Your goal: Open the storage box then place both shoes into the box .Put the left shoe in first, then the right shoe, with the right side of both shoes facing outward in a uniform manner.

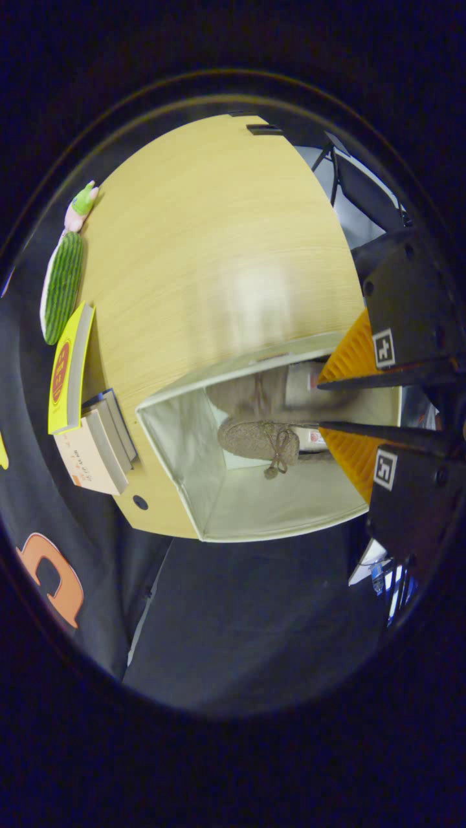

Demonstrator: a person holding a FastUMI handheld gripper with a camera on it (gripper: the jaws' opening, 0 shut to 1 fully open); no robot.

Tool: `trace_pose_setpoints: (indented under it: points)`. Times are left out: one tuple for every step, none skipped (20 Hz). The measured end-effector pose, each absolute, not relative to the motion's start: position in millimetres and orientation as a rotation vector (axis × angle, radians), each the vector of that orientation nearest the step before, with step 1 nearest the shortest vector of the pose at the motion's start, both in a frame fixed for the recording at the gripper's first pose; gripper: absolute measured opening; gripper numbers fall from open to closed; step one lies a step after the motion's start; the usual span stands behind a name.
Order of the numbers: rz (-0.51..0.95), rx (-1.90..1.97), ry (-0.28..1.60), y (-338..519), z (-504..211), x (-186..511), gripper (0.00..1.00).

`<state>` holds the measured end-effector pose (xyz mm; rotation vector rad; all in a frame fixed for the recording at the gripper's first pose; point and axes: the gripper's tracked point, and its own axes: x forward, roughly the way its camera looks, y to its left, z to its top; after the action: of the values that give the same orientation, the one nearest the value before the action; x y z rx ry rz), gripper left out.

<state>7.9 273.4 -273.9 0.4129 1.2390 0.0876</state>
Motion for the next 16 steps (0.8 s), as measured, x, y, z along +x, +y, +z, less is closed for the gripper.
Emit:
trace_pose_setpoints:
  points:
    - [0.089,0.391,1.21,271.3,-268.4,11.1,0.42]
    - [0.088,0.371,1.18,267.9,-263.9,13.6,0.54]
    - [0.084,0.357,1.144,265.4,-258.4,17.2,0.67]
    - [0.082,0.328,1.102,261.9,-249.9,19.1,0.74]
    - [0.084,0.296,1.063,258.1,-240.2,21.6,0.81]
    - [0.085,0.266,1.018,252.1,-228.3,18.3,0.82]
    - [0.084,0.236,0.972,247.2,-216.8,20.9,0.82]
    - [0.075,0.217,0.915,241.3,-204.2,24.2,0.82]
    - [0.056,0.187,0.844,232.6,-188.2,30.5,0.82]
    - [0.035,0.155,0.786,222.9,-175.7,37.5,0.82]
    - [0.024,0.141,0.732,216.3,-161.1,39.1,0.82]
    - [0.016,0.135,0.684,212.1,-145.6,37.7,0.82]
    - [0.009,0.129,0.64,207.3,-131.7,37.3,0.83]
    - [0.005,0.118,0.571,200.0,-112.2,37.5,0.83]
    - [-0.003,0.102,0.512,193.7,-96.4,38.1,0.83]
    - [-0.016,0.078,0.445,186.4,-81.1,39.6,0.85]
